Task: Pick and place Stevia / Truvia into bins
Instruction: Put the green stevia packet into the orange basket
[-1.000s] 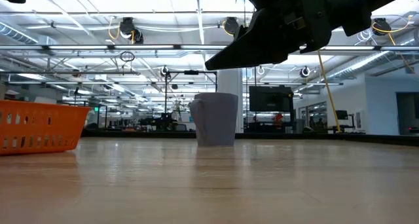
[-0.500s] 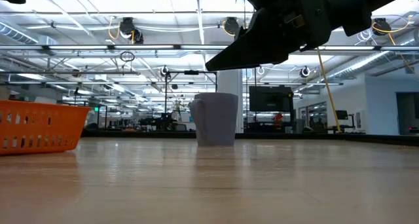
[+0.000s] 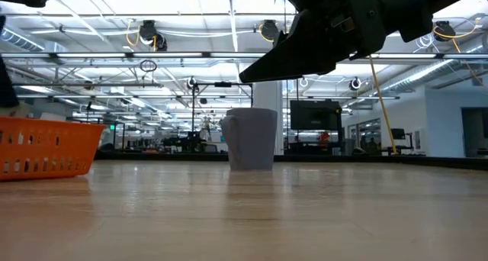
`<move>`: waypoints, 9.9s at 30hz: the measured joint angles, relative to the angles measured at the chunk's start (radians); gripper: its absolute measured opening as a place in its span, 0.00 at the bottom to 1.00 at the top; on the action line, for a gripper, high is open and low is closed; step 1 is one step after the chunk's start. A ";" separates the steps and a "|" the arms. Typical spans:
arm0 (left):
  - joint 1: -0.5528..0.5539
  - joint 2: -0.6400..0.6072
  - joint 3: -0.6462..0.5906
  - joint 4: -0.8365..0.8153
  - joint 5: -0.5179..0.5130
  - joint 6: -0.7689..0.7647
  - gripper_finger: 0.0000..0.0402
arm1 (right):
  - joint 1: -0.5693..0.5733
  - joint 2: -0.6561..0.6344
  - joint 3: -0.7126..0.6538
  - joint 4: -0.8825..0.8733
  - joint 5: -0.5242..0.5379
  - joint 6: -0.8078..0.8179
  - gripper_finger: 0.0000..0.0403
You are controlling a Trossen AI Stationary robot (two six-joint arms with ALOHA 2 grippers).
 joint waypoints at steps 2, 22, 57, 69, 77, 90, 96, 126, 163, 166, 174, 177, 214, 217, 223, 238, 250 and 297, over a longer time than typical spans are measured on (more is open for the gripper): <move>0.009 0.000 0.000 -0.006 -0.020 0.003 0.32 | 0.000 0.000 0.000 0.000 0.000 0.000 0.33; 0.181 0.000 0.000 -0.051 -0.175 0.102 0.32 | 0.000 0.000 0.000 0.000 -0.001 0.000 0.33; 0.444 0.000 0.000 0.825 -0.211 1.097 0.32 | 0.329 -0.291 -0.057 -1.438 -0.033 1.212 0.33; 0.508 0.000 0.000 0.829 -0.175 1.185 0.32 | 0.334 -0.297 -0.216 -1.238 -0.032 1.278 0.27; 0.530 0.000 0.000 0.829 -0.160 1.224 0.32 | 0.334 -0.309 -0.224 -1.209 -0.030 1.275 0.03; 0.513 -0.199 0.000 0.662 -0.397 1.230 0.32 | 0.220 -0.286 -0.170 -0.398 0.181 0.706 0.00; 0.509 -0.347 0.001 0.664 -0.561 1.233 0.32 | 0.087 -0.079 -0.103 0.139 0.176 0.231 0.00; 0.467 -0.413 0.000 0.572 -0.557 1.224 0.32 | -0.163 0.722 0.787 0.175 -0.138 -0.061 0.17; 0.399 -0.413 0.000 0.444 -0.556 1.051 0.32 | 0.265 -0.353 0.095 -1.258 -0.190 1.018 0.33; 0.426 -0.413 0.000 0.446 -0.565 1.051 0.32 | 0.318 -0.451 -0.022 -1.302 -0.167 1.183 0.36; 0.503 -0.412 0.000 0.453 -0.539 1.050 0.32 | 0.372 -0.524 -0.323 -1.174 -0.254 1.374 0.37; 0.521 -0.409 0.000 0.453 -0.526 1.051 0.32 | 0.376 -0.530 -0.366 -1.128 -0.272 1.410 0.37; 0.533 -0.410 0.000 0.492 -0.562 1.103 0.32 | -0.027 0.199 0.219 0.119 -0.031 0.016 0.02; 0.527 -0.410 0.000 0.498 -0.558 1.126 0.32 | -0.066 0.327 0.390 0.112 -0.030 -0.075 0.03; 0.502 -0.410 0.000 0.497 -0.560 1.131 0.32 | -0.125 0.497 0.595 0.142 -0.032 -0.163 0.07; 0.448 -0.410 0.000 0.497 -0.564 1.145 0.32 | -0.163 0.670 0.740 0.223 -0.083 -0.159 0.31; 0.375 -0.410 0.000 0.494 -0.562 1.131 0.32 | -0.065 0.344 0.740 -0.592 -0.080 -0.007 0.33; 0.463 -0.410 0.000 0.499 -0.528 1.172 0.32 | 0.351 -0.140 -0.053 -0.890 -0.047 1.074 0.02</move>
